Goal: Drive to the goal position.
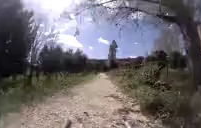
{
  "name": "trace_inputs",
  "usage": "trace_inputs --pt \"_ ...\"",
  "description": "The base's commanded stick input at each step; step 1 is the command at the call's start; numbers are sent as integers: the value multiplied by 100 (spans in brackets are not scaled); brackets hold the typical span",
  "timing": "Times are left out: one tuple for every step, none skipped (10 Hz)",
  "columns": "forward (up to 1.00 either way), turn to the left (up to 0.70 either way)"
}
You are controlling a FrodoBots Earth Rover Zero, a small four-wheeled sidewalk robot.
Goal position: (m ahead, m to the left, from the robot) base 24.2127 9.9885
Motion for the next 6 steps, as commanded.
trace_inputs --pt "85 -27" --pt "85 -23" --pt "85 -2" --pt "85 0" --pt "85 -4" --pt "85 -19"
